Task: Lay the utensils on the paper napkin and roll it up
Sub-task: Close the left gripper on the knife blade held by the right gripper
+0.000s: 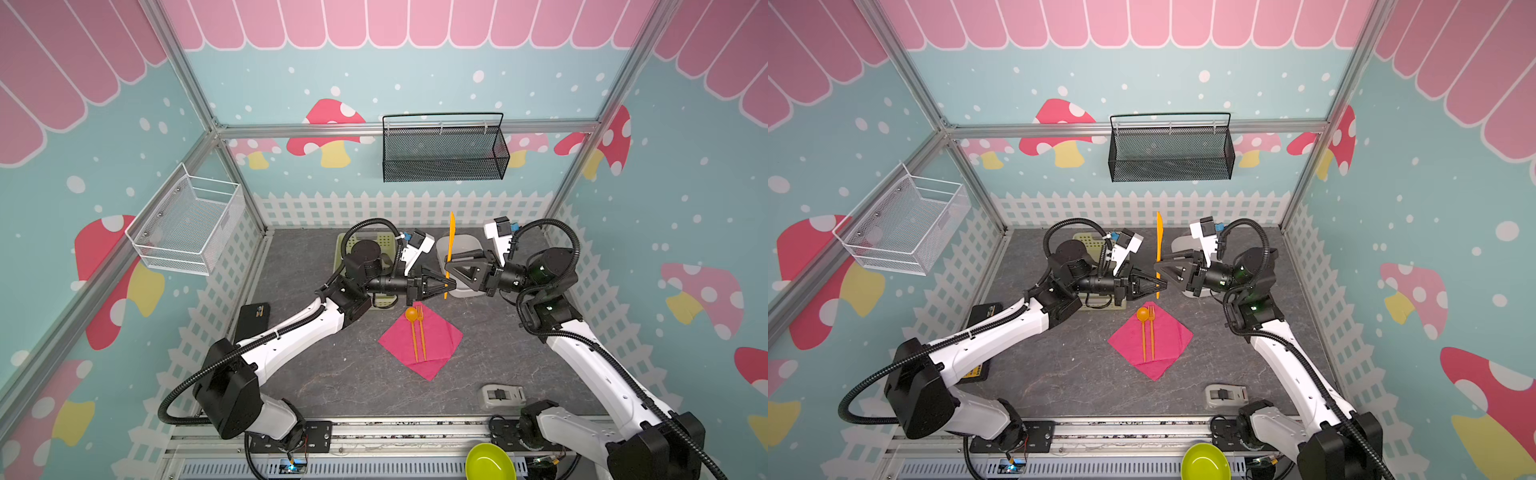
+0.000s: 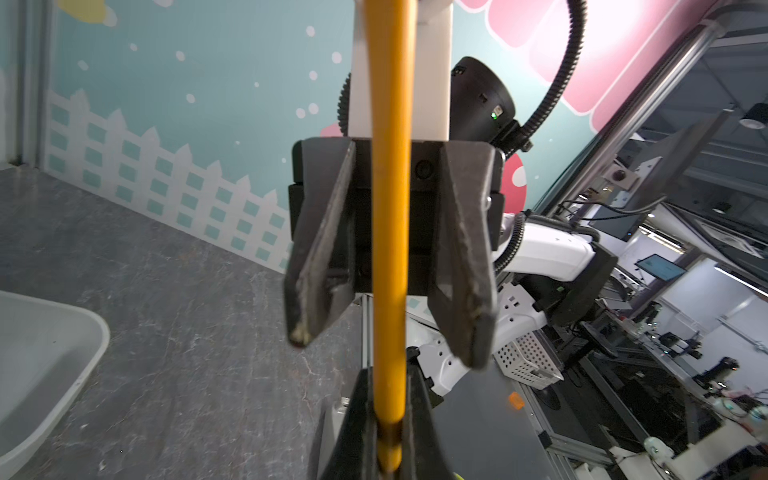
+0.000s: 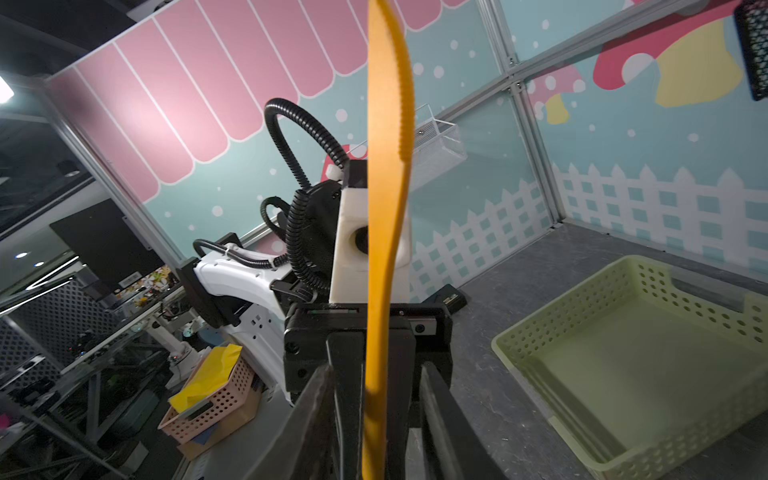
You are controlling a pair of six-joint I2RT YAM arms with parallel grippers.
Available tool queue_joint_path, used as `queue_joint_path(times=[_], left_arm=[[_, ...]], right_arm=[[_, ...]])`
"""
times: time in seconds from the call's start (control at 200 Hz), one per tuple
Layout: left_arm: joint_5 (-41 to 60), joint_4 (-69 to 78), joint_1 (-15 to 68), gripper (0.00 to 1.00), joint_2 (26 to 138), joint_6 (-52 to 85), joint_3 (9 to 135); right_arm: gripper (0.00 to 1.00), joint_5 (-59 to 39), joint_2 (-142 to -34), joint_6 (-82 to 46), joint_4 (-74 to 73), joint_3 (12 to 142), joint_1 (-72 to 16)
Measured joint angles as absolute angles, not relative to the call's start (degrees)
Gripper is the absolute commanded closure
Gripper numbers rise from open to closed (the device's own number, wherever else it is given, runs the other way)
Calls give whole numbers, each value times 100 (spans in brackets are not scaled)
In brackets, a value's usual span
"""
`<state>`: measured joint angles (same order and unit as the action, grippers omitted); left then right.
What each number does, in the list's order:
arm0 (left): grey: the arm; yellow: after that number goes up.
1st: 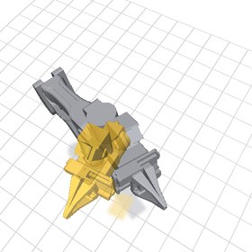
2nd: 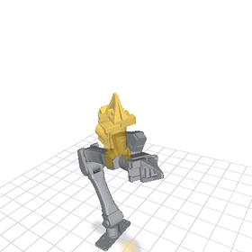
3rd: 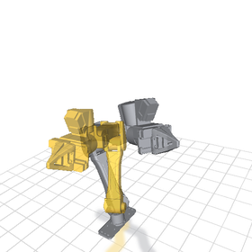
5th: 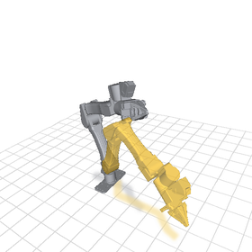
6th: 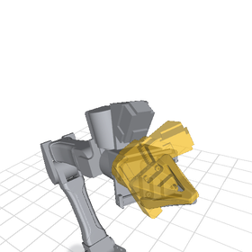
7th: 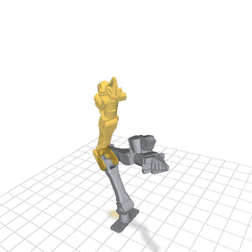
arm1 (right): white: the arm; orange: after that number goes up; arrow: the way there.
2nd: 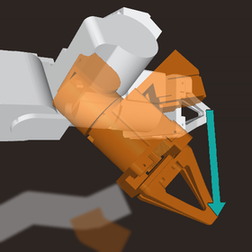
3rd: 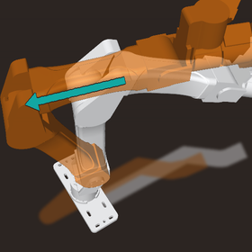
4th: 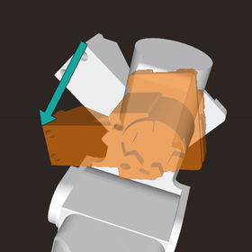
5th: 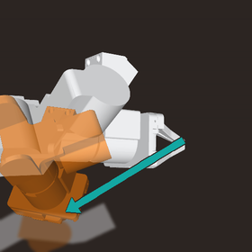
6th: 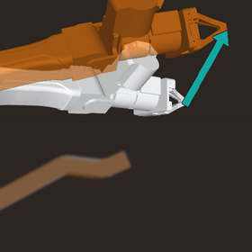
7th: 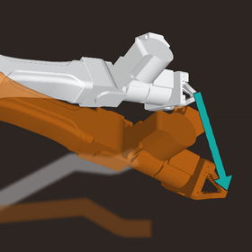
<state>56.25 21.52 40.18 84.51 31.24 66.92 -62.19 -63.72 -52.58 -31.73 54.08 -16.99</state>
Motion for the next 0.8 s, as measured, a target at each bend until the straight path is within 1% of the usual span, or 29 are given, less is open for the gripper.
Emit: queue_joint_path(times=[0.05,0.135,0.225,0.4,0.47,0.555,0.645,0.72,0.801], left_arm=[[5728,2209,4021,100,8447,3203,6692],[5859,2220,4021,100,8442,3286,6700],[5979,2246,4027,100,8436,3310,6761],[6049,2298,4066,100,8379,3326,6783],[6066,2309,4064,99,8372,3323,6783],[6062,2290,4066,89,8366,3299,6783],[5907,2060,4064,70,8324,3192,6799],[5577,1540,4064,64,8289,2947,6910],[5074,875,4064,61,8256,2602,7096]], right_arm=[[66,-6357,-6414,-5439,-3446,5435,-1699],[70,-6543,-6477,-5745,-3863,5468,-1699],[80,-6659,-6587,-6031,-4187,5548,-1699],[93,-6757,-6661,-6357,-4453,5638,-1699],[95,-6768,-6661,-6442,-4499,5645,-1699],[98,-6772,-6661,-6473,-4497,5645,-1699],[100,-6729,-6648,-6344,-4340,5647,-1699],[100,-6619,-6611,-6066,-3889,5693,-1699],[100,-6313,-6591,-5618,-3122,5863,-1706]])
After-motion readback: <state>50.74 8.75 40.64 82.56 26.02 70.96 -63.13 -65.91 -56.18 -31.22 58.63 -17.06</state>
